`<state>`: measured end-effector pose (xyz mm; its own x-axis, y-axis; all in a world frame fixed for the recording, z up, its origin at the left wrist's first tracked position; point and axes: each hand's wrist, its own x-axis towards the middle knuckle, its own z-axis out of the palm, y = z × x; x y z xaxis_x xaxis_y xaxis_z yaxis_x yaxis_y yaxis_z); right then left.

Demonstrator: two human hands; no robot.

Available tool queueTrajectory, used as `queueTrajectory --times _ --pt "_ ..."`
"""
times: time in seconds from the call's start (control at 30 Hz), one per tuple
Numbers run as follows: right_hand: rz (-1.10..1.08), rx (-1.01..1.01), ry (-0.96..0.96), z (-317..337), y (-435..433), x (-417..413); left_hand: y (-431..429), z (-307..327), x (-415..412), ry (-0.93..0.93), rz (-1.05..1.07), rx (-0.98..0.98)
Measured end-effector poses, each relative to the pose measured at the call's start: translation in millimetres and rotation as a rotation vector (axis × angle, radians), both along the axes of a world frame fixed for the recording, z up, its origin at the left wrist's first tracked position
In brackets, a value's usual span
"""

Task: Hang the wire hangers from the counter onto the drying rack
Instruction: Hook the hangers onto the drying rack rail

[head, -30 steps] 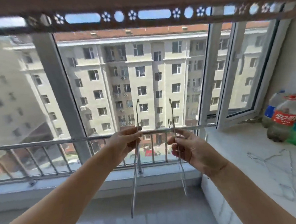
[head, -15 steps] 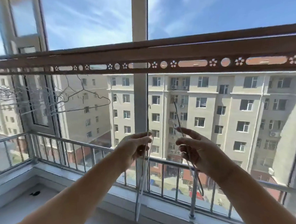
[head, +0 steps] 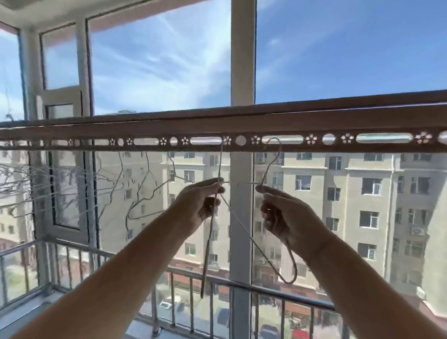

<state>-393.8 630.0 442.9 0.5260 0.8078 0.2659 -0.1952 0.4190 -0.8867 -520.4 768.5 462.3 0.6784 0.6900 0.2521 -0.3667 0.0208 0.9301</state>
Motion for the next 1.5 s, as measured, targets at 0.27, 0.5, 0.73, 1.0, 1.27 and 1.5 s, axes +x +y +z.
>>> queueTrajectory --times 0.27,0.5,0.73,1.0,1.27,1.5 --pt "-0.222 -0.051 -0.041 20 68 -5 70 14 11 -0.003 -0.06 -0.015" --pt "-0.348 -0.091 -0.072 29 101 1 110 13 31 -0.005 -0.09 -0.027" --pt "-0.414 -0.113 -0.045 25 123 15 133 9 46 0.013 -0.103 -0.03" --pt "-0.392 -0.116 -0.047 13 124 17 138 -7 49 0.024 -0.159 -0.054" --pt "-0.434 -0.128 -0.074 -8 111 18 144 -45 31 0.05 -0.007 -0.002" --pt "-0.506 -0.201 -0.16 -60 71 34 136 -118 22 0.168 0.029 -0.077"
